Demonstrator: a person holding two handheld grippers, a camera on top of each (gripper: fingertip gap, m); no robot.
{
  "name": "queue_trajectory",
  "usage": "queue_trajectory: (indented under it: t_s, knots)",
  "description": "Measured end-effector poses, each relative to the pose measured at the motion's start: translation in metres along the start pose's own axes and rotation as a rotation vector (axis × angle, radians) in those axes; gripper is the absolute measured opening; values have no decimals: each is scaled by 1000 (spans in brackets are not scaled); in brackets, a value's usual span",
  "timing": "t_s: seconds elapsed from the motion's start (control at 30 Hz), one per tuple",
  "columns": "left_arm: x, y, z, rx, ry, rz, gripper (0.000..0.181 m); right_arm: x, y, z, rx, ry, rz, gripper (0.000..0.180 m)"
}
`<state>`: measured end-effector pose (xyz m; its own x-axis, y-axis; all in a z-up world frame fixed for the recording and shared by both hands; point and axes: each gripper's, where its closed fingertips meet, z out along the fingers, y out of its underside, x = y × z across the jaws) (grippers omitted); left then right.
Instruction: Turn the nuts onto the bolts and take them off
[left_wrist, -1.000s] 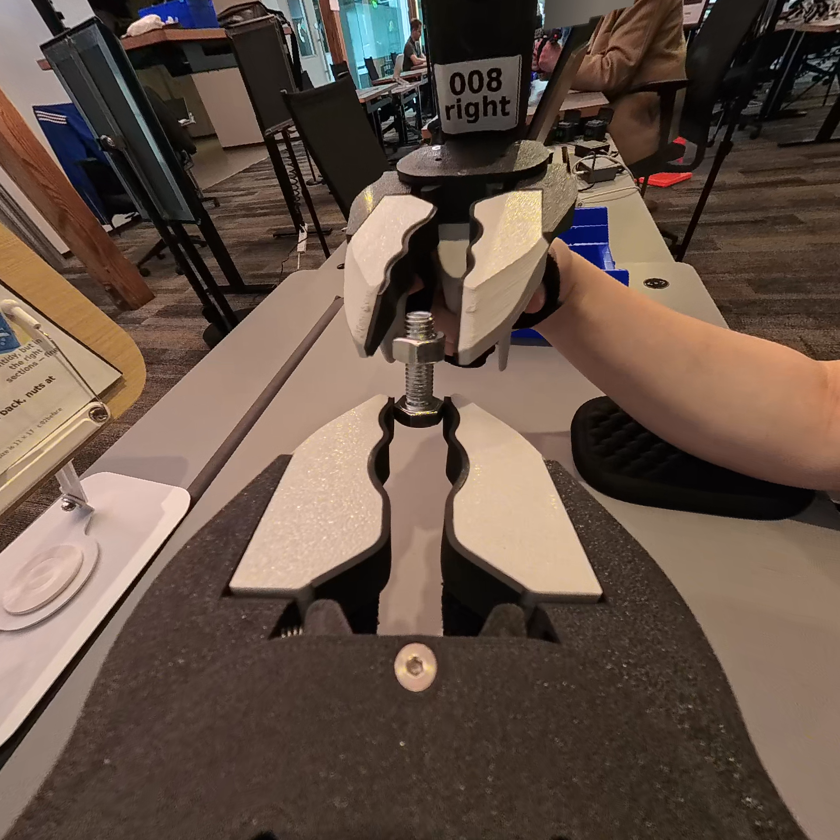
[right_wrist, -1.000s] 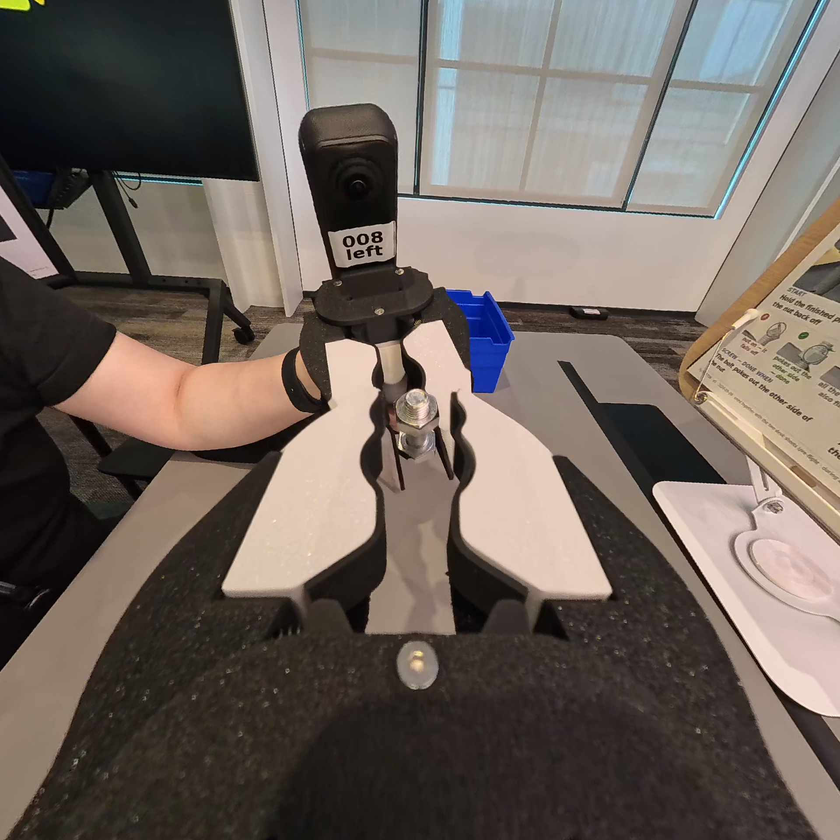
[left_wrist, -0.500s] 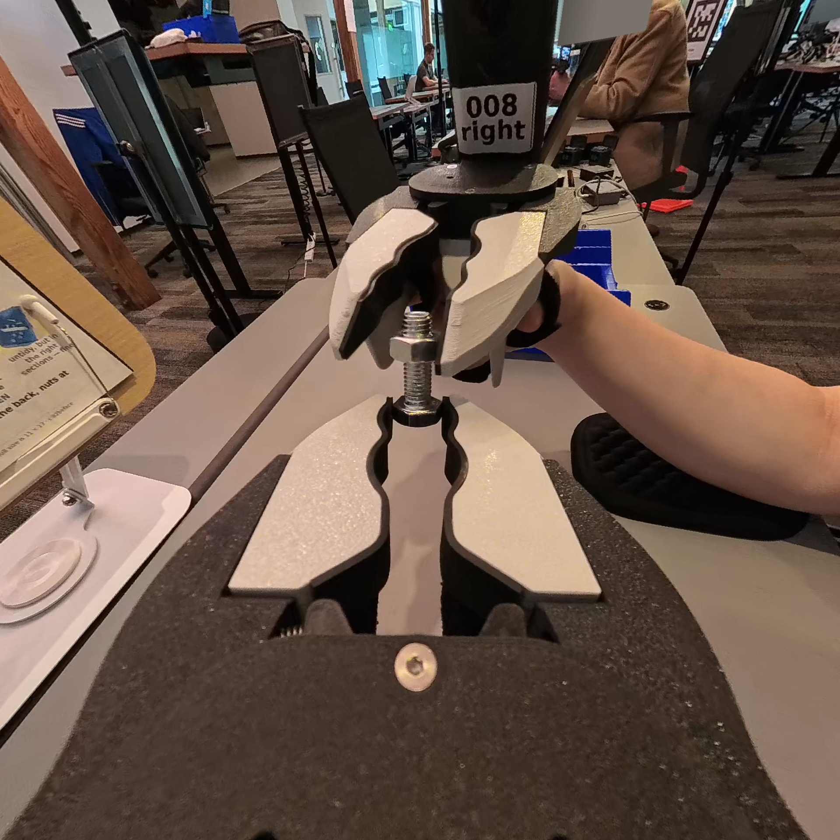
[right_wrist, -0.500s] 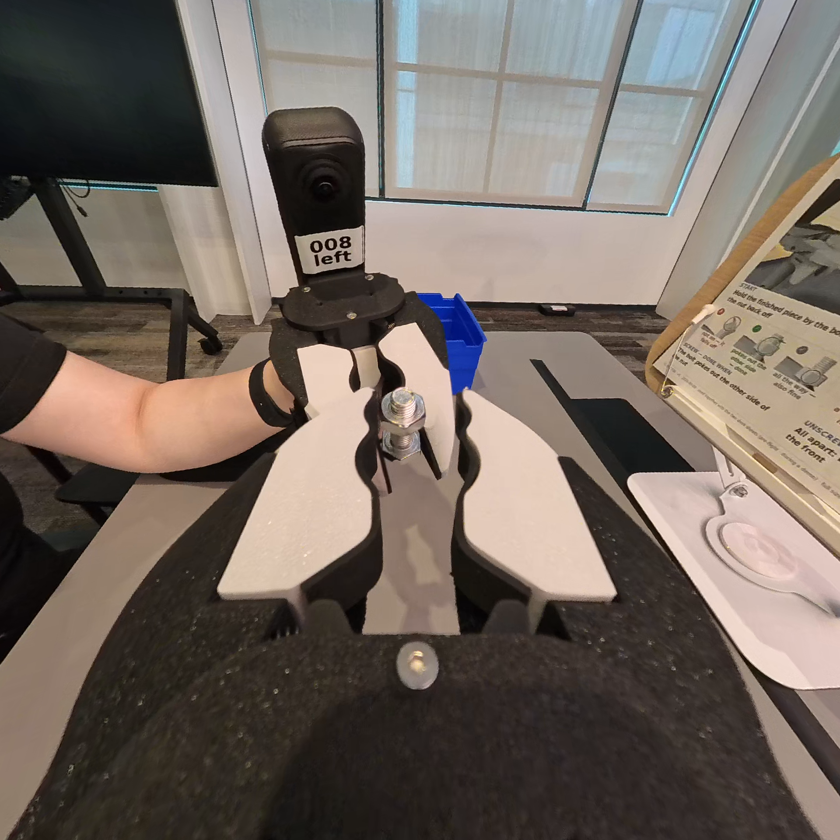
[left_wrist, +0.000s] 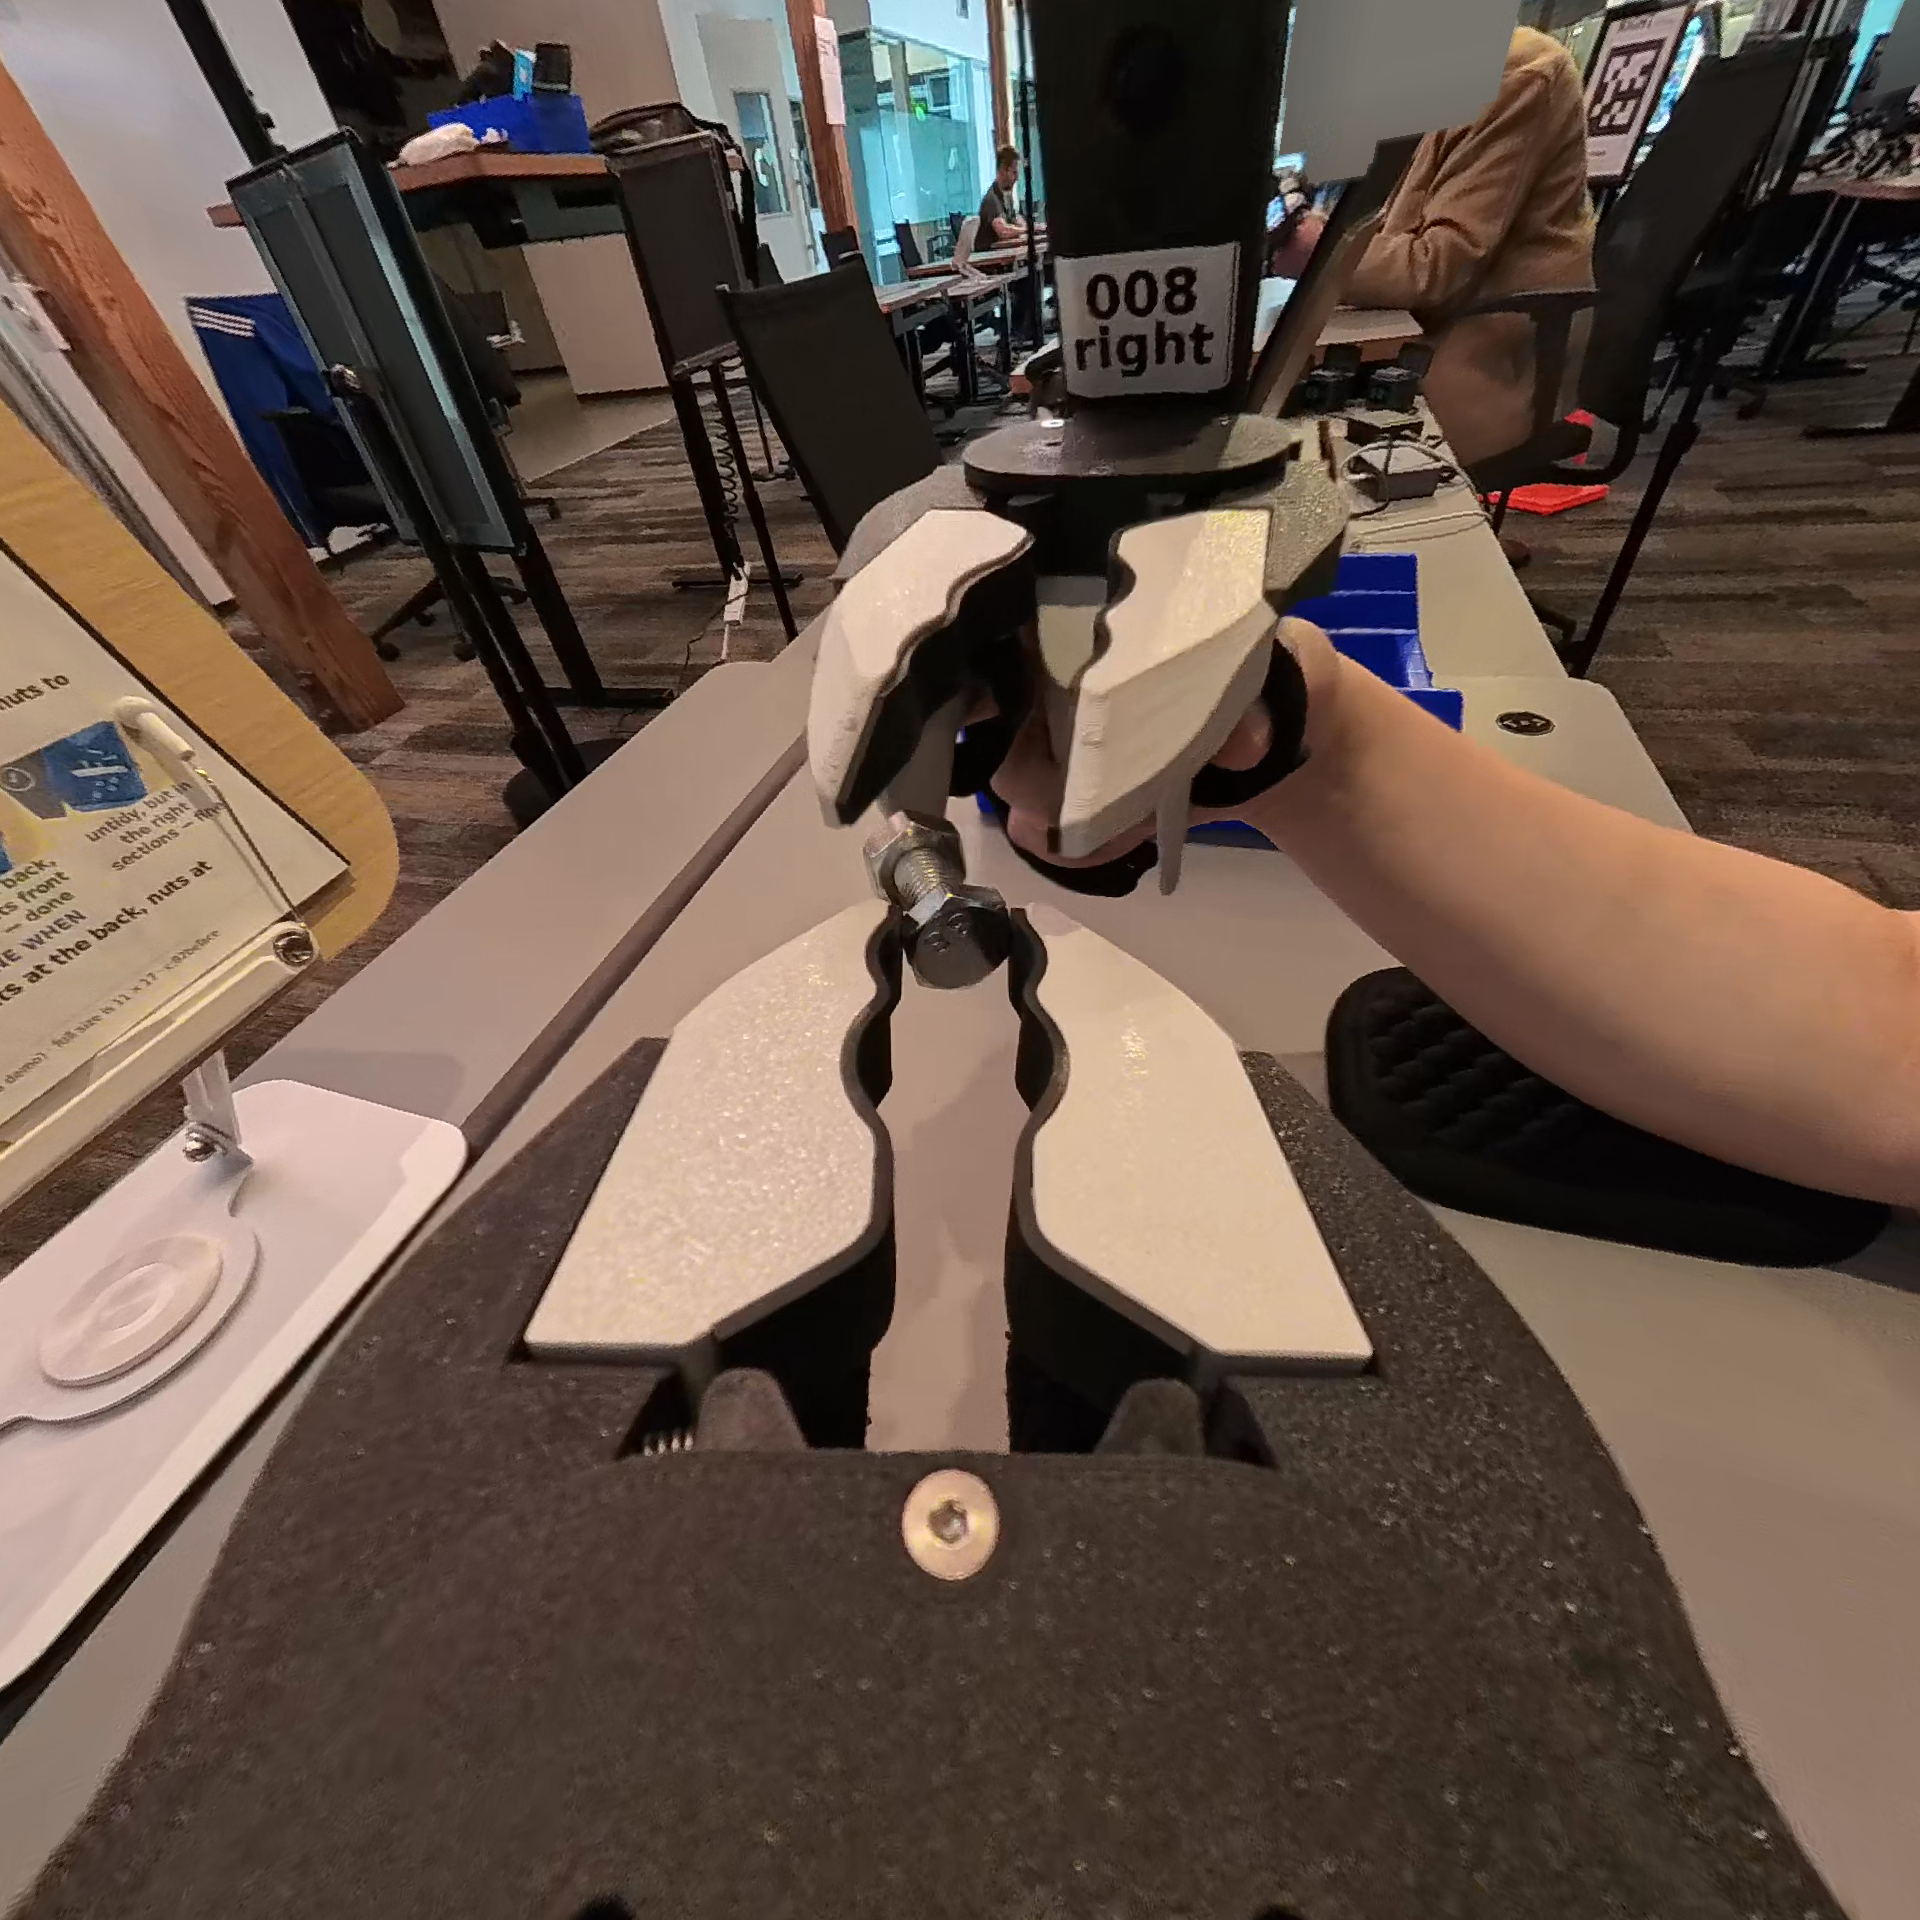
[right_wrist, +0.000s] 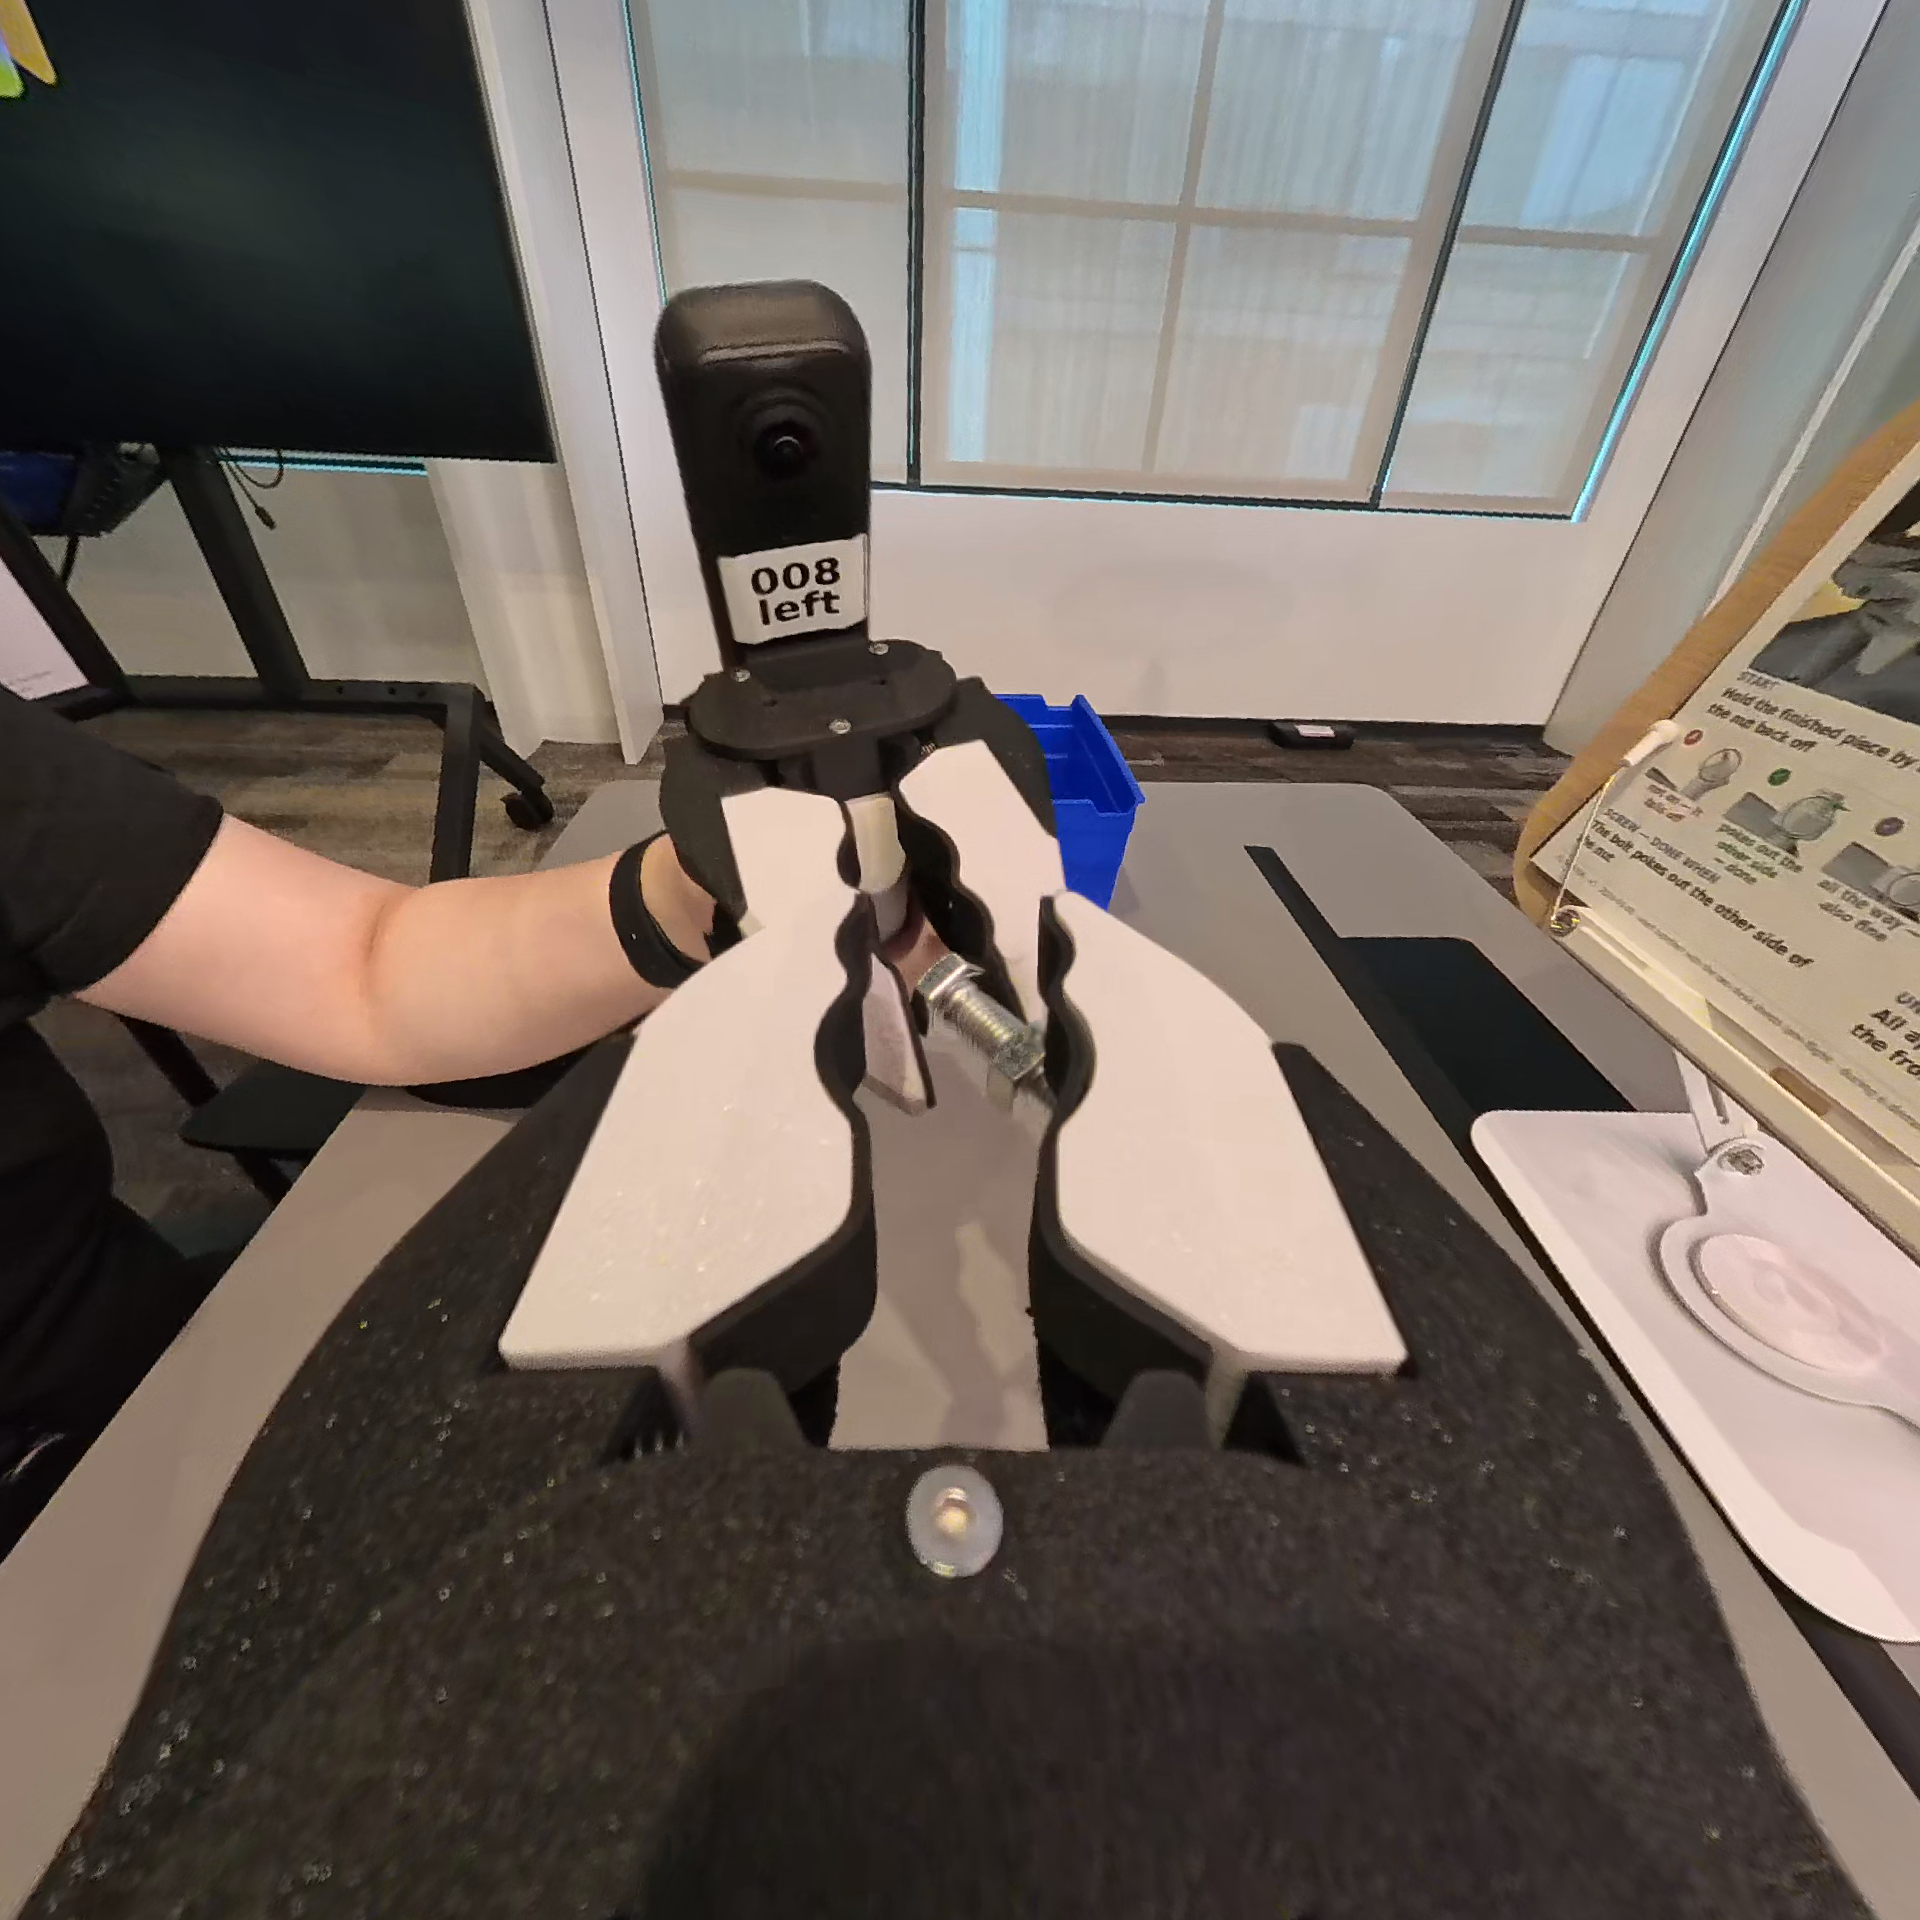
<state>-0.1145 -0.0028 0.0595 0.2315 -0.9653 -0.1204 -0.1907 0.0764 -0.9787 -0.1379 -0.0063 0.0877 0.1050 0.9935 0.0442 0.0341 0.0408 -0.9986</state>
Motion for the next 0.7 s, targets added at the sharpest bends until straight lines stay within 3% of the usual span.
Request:
queue_trajectory:
  t_s: [0.23, 0.53, 0.7]
  knots:
    - [-3, -9, -8, 45, -22, 28, 19, 20, -8, -20, 90, 83, 49, 29]
    - [-15, -30, -24, 155, -140, 106, 19, 31, -11, -21, 283, -115, 493, 14]
    - [-25, -36, -32, 186, -244, 150, 19, 37, -5, -1, 249, -63, 562, 25]
